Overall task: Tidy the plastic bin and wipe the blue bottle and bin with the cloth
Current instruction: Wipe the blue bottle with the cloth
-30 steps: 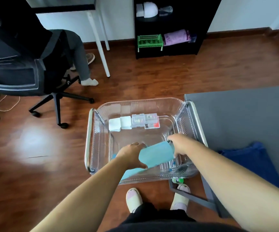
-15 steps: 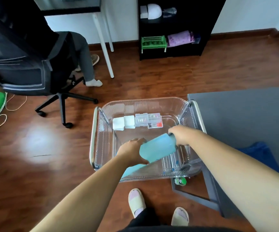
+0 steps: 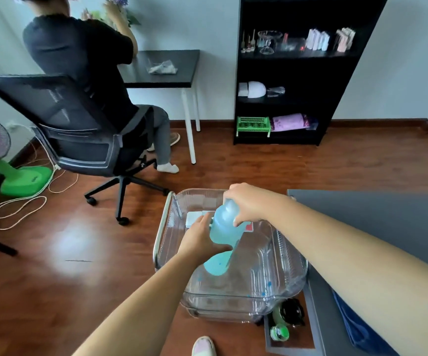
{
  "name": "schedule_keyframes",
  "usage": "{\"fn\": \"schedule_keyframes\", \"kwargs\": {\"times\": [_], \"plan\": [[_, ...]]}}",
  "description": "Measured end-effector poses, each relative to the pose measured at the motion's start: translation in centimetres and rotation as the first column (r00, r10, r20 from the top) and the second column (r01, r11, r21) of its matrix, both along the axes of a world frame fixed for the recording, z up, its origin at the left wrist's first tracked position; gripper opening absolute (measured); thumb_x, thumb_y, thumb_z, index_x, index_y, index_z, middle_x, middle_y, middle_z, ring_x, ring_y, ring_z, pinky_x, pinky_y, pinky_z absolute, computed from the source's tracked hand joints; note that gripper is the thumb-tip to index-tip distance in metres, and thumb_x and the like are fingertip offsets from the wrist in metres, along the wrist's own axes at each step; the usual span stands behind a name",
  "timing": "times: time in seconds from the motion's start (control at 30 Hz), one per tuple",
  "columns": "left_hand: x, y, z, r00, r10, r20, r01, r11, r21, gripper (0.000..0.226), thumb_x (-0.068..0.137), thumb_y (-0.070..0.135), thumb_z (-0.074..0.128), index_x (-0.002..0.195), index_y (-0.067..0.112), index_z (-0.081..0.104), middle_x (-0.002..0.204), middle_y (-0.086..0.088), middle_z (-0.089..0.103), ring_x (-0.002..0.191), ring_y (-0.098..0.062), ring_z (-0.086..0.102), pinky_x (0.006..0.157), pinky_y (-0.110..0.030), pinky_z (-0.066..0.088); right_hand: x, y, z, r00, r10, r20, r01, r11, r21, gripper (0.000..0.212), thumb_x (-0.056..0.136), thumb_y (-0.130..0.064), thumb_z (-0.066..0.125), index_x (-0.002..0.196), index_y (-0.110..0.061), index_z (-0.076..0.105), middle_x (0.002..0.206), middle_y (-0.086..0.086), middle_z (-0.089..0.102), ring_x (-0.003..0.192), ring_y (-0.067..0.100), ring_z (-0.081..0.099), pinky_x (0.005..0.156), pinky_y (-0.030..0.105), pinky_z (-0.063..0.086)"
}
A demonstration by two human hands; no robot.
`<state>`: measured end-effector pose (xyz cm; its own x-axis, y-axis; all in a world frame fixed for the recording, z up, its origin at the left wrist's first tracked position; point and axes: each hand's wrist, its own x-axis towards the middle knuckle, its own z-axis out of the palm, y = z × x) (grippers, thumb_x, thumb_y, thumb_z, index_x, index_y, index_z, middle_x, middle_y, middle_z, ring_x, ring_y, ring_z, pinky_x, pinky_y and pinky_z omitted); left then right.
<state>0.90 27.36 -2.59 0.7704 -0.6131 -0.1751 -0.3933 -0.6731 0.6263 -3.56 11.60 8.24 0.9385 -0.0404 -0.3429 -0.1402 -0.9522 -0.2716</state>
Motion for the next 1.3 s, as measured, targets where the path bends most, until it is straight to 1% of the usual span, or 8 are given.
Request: {"fn": "schedule_keyframes", "kwargs": {"times": [0.27, 0.57, 0.63, 0.7, 0.83, 0.97, 1.13, 1.3], "plan": [[-1.4, 0.1, 0.2, 0.994, 0.058, -0.089, -0.069, 0.989, -0.128, 0.082, 0.059, 0.040, 0.088, 0.127, 0.030, 0.044, 0.122, 0.007, 0.058, 0.100, -0.009, 0.058, 0.084, -0.030, 0.053, -1.3, 1.0, -0.9, 0.997, -0.026, 0.074, 0.020, 0.997, 0.075, 0.043, 0.068, -0.026, 0.081, 0.095, -0.026, 0.047, 0.095, -0.002, 0.046, 0.085, 0.020, 0.051, 0.052, 0.020, 0.029], [-1.9, -0.1, 1.6, 0.997, 0.019, -0.073, -0.026, 0.995, -0.100, 0.080, 0.063, 0.036, 0.086, 0.130, 0.026, 0.043, 0.126, 0.004, 0.057, 0.103, -0.009, 0.057, 0.086, -0.031, 0.052, -3.2, 0.2, -1.5, 0.988, -0.104, 0.111, 0.080, 0.977, 0.200, 0.047, 0.067, -0.021, 0.082, 0.107, -0.021, 0.057, 0.100, 0.002, 0.051, 0.087, 0.022, 0.053, 0.044, 0.018, 0.034], [-2.1, 0.0, 2.1, 0.999, 0.007, -0.054, -0.012, 0.995, -0.102, 0.079, 0.063, 0.036, 0.086, 0.129, 0.026, 0.044, 0.125, 0.003, 0.058, 0.100, -0.009, 0.057, 0.084, -0.030, 0.051, -3.5, 0.2, -1.6, 0.985, -0.113, 0.128, 0.085, 0.974, 0.210, 0.047, 0.066, -0.020, 0.082, 0.107, -0.021, 0.058, 0.102, 0.002, 0.052, 0.087, 0.021, 0.054, 0.047, 0.019, 0.039], [-2.3, 0.0, 2.5, 0.999, 0.004, -0.047, -0.009, 0.994, -0.108, 0.077, 0.064, 0.034, 0.086, 0.128, 0.026, 0.044, 0.125, 0.002, 0.058, 0.098, -0.008, 0.056, 0.083, -0.030, 0.051, -3.6, 0.1, -1.7, 0.982, -0.122, 0.145, 0.089, 0.973, 0.213, 0.047, 0.066, -0.020, 0.082, 0.107, -0.023, 0.058, 0.105, 0.001, 0.055, 0.091, 0.021, 0.055, 0.060, 0.023, 0.048], [-2.5, -0.1, 3.2, 0.999, 0.014, -0.043, -0.018, 0.995, -0.097, 0.073, 0.066, 0.031, 0.086, 0.126, 0.024, 0.046, 0.125, 0.001, 0.059, 0.103, -0.013, 0.059, 0.087, -0.036, 0.054, -3.8, 0.1, -1.8, 0.974, -0.151, 0.169, 0.110, 0.967, 0.230, 0.049, 0.067, -0.019, 0.083, 0.108, -0.024, 0.057, 0.106, -0.001, 0.056, 0.091, 0.017, 0.053, 0.066, 0.021, 0.044], [-2.5, 0.2, 4.7, 0.998, -0.034, 0.060, 0.037, 0.998, -0.053, 0.079, 0.062, 0.037, 0.086, 0.128, 0.027, 0.044, 0.130, 0.002, 0.053, 0.108, -0.013, 0.053, 0.091, -0.036, 0.052, -4.5, -0.2, -0.8, 0.965, -0.181, 0.191, 0.136, 0.964, 0.228, 0.053, 0.068, -0.019, 0.083, 0.115, -0.021, 0.058, 0.109, 0.001, 0.058, 0.090, 0.017, 0.056, 0.075, 0.028, 0.054], [-2.3, -0.6, 8.4, 0.973, -0.110, 0.203, 0.122, 0.991, -0.050, 0.089, 0.060, 0.049, 0.084, 0.135, 0.035, 0.037, 0.140, 0.007, 0.044, 0.117, -0.012, 0.047, 0.089, -0.024, 0.042, -6.8, -2.2, 1.6, 0.940, -0.230, 0.251, 0.173, 0.958, 0.230, 0.050, 0.073, -0.018, 0.080, 0.118, -0.020, 0.059, 0.109, 0.002, 0.058, 0.089, 0.017, 0.056, 0.069, 0.023, 0.045], [-5.6, -5.1, 10.9, 0.878, -0.266, 0.398, 0.288, 0.958, 0.005, 0.087, 0.063, 0.058, 0.078, 0.137, 0.035, 0.037, 0.140, 0.006, 0.043, 0.127, -0.015, 0.039, 0.102, -0.037, 0.039, -11.9, -6.0, 3.0, 0.902, -0.357, 0.242, 0.310, 0.927, 0.212, 0.059, 0.072, -0.021, 0.081, 0.125, -0.020, 0.055, 0.106, 0.000, 0.057, 0.088, 0.017, 0.054, 0.070, 0.030, 0.051]]}}
